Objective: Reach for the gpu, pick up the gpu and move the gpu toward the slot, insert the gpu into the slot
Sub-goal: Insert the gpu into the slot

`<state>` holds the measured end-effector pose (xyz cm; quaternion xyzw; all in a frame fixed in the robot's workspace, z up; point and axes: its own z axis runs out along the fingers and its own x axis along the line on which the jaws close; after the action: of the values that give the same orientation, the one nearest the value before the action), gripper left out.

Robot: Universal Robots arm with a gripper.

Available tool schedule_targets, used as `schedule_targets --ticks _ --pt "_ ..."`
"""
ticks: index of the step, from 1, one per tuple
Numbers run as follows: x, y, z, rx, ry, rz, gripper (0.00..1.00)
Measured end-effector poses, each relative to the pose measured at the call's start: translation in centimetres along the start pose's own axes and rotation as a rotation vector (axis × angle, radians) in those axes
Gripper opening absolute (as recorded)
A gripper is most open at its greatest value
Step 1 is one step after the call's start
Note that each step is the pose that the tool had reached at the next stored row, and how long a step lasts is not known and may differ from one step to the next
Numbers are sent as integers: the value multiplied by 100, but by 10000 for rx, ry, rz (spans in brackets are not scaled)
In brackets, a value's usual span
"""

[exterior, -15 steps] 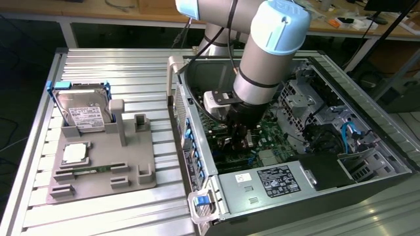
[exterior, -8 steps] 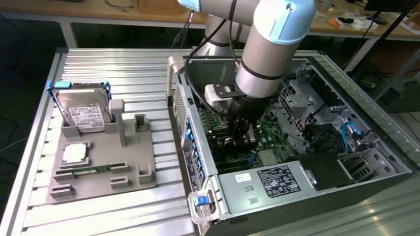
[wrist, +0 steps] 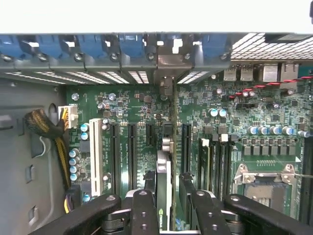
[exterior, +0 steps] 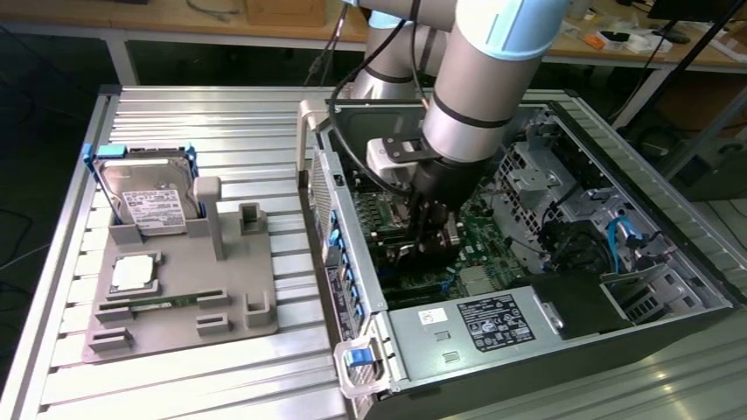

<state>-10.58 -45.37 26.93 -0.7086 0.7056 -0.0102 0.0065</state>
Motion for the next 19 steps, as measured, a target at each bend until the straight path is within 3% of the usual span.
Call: schedule_targets --ticks 12,15,16,18,19 --pt "-14 -4 -196 120 2 0 34" --pt "-15 -4 -200 126 -1 0 34" --pt "-15 -4 -200 126 0 1 33" --pt "-15 -4 -201 125 1 1 19" --pt "-15 -4 -201 125 1 0 19"
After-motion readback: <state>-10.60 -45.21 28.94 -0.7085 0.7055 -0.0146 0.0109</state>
